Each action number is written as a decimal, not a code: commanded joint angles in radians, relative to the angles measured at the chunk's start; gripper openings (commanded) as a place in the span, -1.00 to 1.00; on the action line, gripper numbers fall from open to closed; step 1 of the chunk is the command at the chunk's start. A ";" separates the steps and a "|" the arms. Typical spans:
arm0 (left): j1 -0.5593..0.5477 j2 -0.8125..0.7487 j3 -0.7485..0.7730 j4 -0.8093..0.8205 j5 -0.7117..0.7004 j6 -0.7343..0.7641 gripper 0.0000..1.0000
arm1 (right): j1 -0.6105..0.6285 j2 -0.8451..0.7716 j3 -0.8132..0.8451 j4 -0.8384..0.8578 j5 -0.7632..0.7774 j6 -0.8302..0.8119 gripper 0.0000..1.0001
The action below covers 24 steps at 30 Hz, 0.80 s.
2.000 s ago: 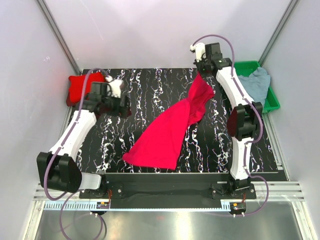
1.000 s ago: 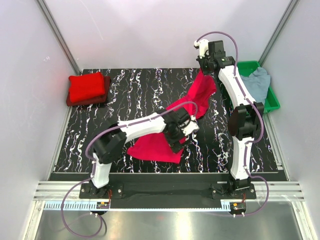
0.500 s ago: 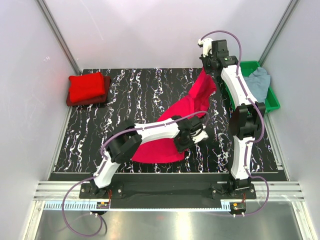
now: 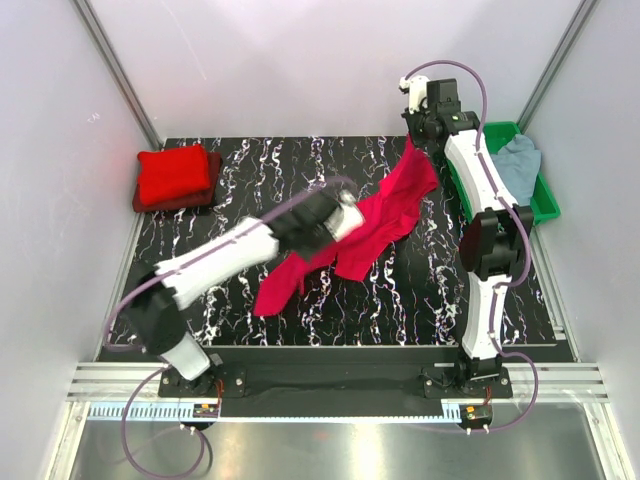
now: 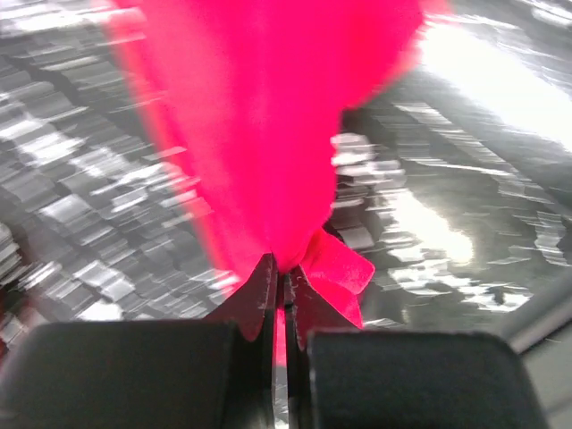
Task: Fold and stack the t-shirts
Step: Flatten the tshirt out
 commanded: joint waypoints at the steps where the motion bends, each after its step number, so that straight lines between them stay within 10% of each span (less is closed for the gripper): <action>1: 0.133 -0.108 0.074 -0.025 -0.119 0.065 -1.00 | -0.007 -0.143 -0.007 -0.015 -0.063 0.036 -1.00; 24: 0.220 -0.574 0.158 0.186 -0.353 0.415 -1.00 | -0.007 -1.086 -0.526 0.077 -0.128 0.151 -1.00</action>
